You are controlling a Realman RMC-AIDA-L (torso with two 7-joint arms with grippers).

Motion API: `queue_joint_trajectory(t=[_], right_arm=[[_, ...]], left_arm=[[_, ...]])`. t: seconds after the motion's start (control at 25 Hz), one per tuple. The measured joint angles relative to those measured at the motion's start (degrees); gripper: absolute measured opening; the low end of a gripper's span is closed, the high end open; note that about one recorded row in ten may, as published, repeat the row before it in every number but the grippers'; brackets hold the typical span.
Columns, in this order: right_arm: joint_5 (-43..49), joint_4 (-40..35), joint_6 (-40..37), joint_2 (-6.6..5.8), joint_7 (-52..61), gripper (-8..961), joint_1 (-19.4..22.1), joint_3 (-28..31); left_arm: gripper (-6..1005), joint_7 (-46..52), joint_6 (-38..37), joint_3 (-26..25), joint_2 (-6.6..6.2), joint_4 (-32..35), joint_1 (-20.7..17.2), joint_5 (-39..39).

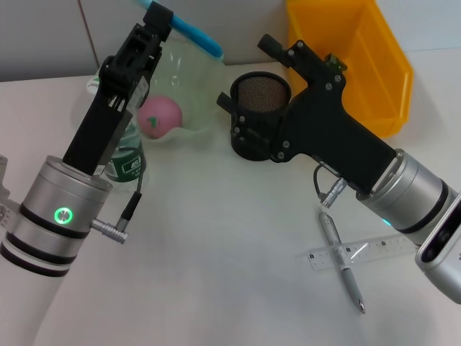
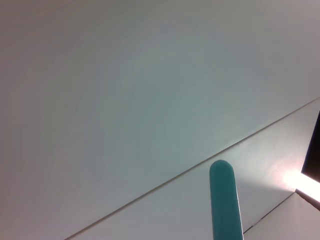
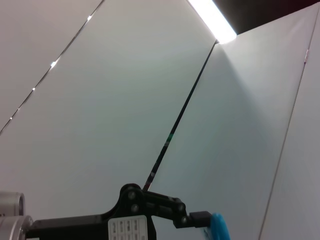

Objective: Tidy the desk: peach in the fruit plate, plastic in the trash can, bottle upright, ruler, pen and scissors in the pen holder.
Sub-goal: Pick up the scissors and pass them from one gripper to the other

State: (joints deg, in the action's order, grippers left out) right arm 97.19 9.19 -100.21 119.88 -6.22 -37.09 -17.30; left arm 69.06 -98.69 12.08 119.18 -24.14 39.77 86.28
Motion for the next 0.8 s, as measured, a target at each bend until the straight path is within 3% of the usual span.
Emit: queue_joint_trajectory(t=[0.8], right_arm=[[-0.4, -0.2, 1.0, 0.01, -0.1, 736, -2.6, 0.1]], left_arm=[[297, -0.7, 0.5, -0.3, 0.0, -0.5, 0.1, 0.0]])
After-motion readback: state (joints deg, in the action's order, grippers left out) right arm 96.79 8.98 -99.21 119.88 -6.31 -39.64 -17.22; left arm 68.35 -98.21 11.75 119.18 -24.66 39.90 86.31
